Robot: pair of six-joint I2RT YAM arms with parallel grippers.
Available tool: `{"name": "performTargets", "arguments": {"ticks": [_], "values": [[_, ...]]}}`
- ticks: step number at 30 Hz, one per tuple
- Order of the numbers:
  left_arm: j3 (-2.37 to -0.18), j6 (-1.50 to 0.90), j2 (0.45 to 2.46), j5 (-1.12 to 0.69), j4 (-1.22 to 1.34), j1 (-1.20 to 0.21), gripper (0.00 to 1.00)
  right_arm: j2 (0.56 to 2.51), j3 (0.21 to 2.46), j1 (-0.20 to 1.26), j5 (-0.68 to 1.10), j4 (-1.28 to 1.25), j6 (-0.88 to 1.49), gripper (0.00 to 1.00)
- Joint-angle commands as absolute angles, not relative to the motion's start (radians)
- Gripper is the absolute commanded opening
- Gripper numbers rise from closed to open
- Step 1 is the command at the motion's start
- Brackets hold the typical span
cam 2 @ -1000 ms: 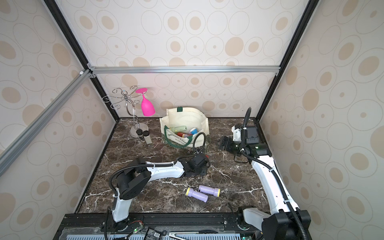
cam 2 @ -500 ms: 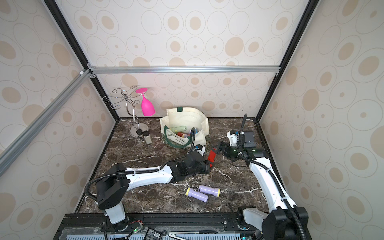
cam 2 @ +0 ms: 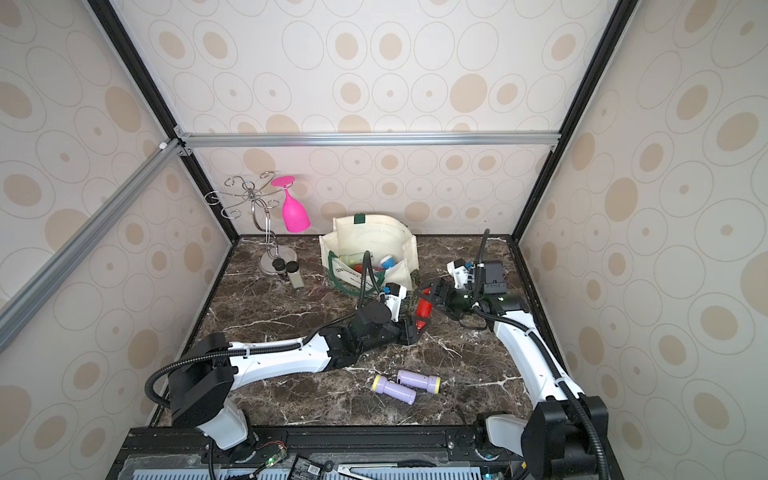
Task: Put the flashlights into the tote bags
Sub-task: Pick up the flashlight from the center of the board.
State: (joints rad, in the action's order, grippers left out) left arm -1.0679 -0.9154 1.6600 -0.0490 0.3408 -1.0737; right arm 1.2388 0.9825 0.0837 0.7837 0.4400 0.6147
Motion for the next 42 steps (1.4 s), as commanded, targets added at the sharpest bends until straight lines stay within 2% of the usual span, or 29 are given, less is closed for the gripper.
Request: {"name": "performTargets", "arguments": {"ticks": [1,9,21,24,27,30,32,42], "values": [[-1.065,-0.891,1.620,-0.055,0.416,-1.078,0.05,1.244,0.974,0.080,0.836,0.372,0.653,0.80],[-1.070,-0.891,1.621,-0.052,0.411,-1.079,0.05,1.239,0.971,0.081,0.847,0.372,0.643,0.61],[-1.072,-0.893,1.628,-0.045,0.405,-1.081,0.05,1.239,0.983,0.081,0.848,0.385,0.632,0.24],[-1.063,-0.890,1.620,-0.037,0.402,-1.080,0.13,1.236,1.001,0.083,0.837,0.411,0.610,0.12],[-1.051,-0.891,1.611,-0.029,0.396,-1.081,0.31,1.223,1.031,0.083,0.812,0.452,0.576,0.04],[-1.029,-0.890,1.595,-0.022,0.396,-1.081,0.47,1.214,1.063,0.087,0.787,0.487,0.549,0.00],[-1.012,-0.888,1.580,-0.016,0.394,-1.080,0.53,1.211,1.089,0.098,0.763,0.519,0.524,0.00],[-0.865,-0.860,1.425,0.029,0.378,-1.081,0.65,1.217,1.266,0.177,0.563,0.629,0.442,0.00]]}}
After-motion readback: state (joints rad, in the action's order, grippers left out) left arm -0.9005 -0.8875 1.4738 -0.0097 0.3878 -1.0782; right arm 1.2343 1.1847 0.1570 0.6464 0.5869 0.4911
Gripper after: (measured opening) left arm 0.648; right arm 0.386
